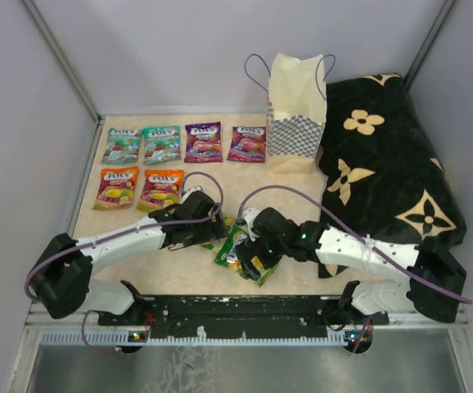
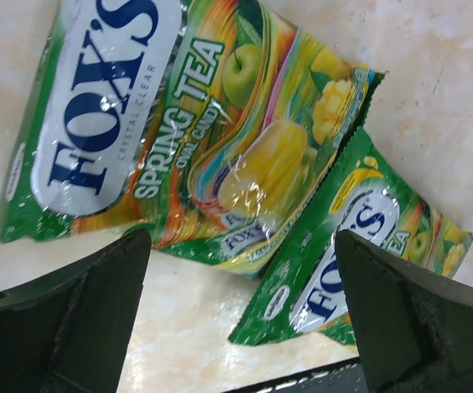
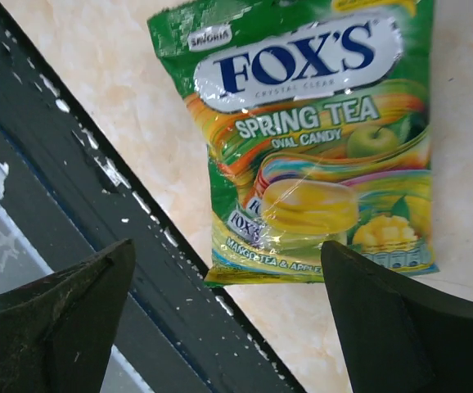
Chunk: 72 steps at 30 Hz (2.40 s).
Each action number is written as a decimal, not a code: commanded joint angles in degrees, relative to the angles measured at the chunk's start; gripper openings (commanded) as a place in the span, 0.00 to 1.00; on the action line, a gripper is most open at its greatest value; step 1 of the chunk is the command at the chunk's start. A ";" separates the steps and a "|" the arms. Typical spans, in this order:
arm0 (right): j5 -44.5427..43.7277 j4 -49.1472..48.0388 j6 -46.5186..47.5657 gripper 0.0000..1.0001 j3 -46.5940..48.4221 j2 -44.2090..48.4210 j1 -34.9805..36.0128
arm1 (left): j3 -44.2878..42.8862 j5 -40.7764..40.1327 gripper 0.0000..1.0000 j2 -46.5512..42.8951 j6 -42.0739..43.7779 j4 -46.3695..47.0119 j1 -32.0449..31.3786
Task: Take the snacks out of the paper bag
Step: Move the snack to the center of the board.
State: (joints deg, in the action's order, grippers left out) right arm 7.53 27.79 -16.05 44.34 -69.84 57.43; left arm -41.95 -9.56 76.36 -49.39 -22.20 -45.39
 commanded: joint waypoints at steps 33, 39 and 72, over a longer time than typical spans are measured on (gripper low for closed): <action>-23.35 6.92 -33.90 0.99 -11.89 3.93 -14.79 | -9.29 -2.63 1.00 16.72 24.41 2.13 1.09; -21.31 0.80 -35.15 0.99 -10.47 3.52 -17.66 | -9.62 -0.24 0.99 17.34 35.20 2.84 0.76; -12.59 -5.33 -11.92 0.22 -0.40 -4.80 -19.89 | -8.96 3.74 0.20 12.53 23.25 18.04 1.56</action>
State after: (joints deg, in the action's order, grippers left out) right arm -7.38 27.55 -29.67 45.30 -72.95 38.13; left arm -53.01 -5.43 88.25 -20.69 -9.08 -45.01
